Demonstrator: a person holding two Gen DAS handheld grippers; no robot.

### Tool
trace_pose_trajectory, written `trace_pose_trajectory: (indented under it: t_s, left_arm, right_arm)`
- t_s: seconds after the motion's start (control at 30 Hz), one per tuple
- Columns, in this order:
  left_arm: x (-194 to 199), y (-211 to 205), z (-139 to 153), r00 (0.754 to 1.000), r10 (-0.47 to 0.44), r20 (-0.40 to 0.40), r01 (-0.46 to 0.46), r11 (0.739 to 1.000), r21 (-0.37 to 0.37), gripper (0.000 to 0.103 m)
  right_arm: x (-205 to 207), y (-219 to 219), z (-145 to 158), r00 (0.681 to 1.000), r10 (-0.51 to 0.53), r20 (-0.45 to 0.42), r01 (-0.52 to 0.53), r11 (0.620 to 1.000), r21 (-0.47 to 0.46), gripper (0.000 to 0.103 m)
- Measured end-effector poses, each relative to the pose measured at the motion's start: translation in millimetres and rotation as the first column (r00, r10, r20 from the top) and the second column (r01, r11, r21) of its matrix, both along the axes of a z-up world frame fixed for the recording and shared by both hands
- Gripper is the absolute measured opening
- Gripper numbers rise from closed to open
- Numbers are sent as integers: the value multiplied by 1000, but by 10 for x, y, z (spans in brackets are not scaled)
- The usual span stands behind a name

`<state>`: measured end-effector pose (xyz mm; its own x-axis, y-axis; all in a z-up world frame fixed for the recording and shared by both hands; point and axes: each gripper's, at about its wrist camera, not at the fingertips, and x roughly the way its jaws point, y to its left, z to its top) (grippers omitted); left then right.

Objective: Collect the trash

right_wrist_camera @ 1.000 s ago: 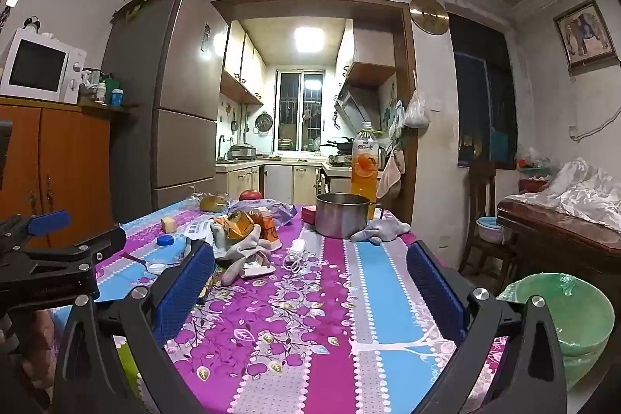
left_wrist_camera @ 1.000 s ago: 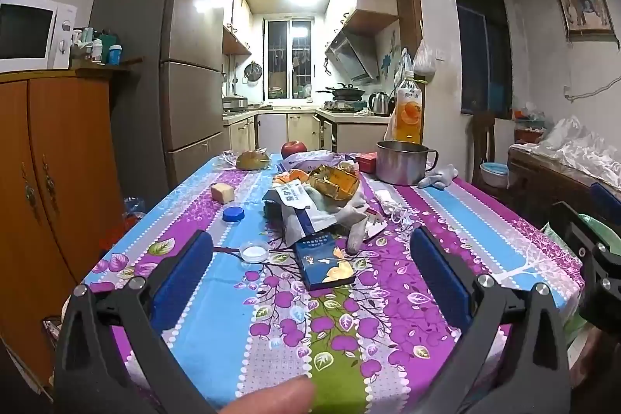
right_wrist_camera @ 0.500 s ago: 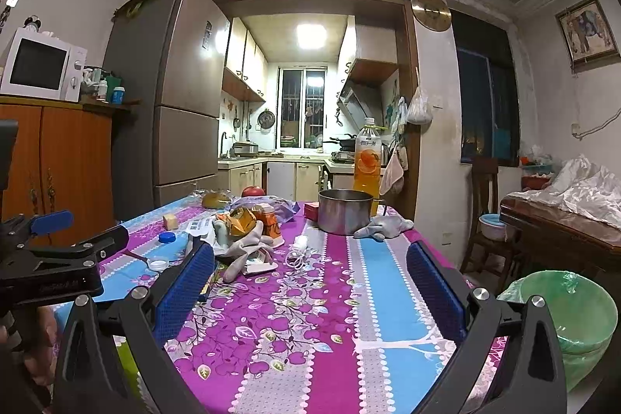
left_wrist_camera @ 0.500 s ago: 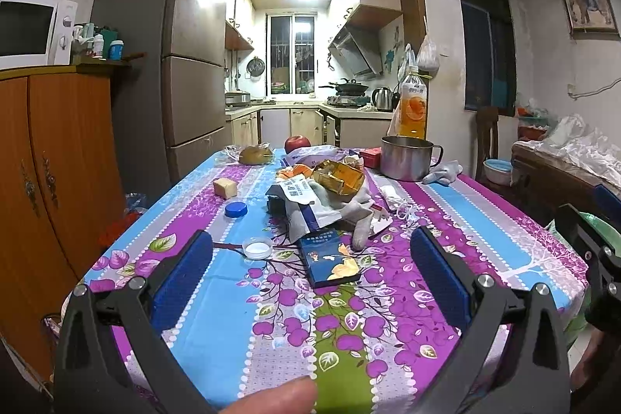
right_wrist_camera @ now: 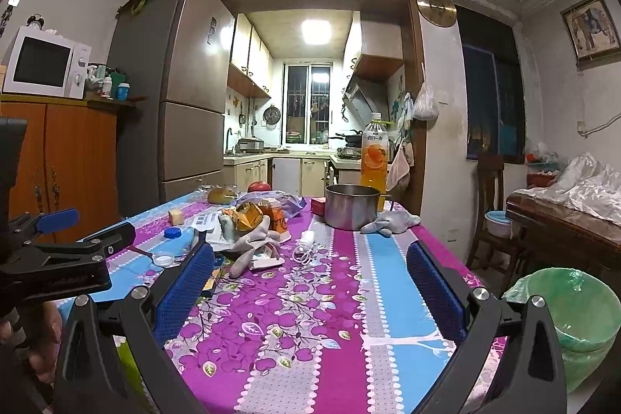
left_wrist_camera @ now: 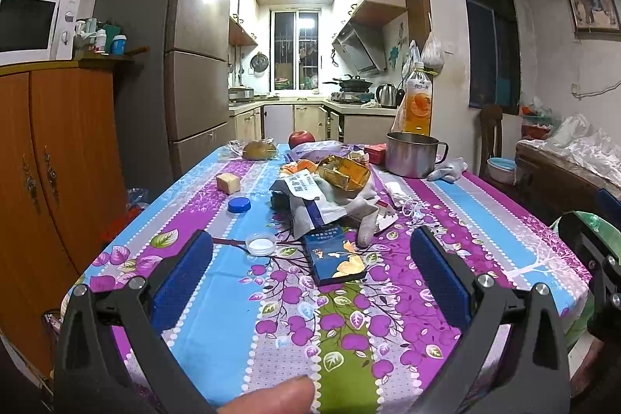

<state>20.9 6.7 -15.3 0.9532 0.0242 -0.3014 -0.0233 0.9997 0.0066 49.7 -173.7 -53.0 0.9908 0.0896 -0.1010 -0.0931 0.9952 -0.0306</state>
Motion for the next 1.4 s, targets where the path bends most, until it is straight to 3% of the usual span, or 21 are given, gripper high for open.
trace_pose_trajectory:
  t_s: [1.4]
  left_arm:
    - [3,17,-38,1000,3,-10,-3,1000,4,98]
  right_arm:
    - [89,17,-39,999,-3,-45,3,1000,0,99]
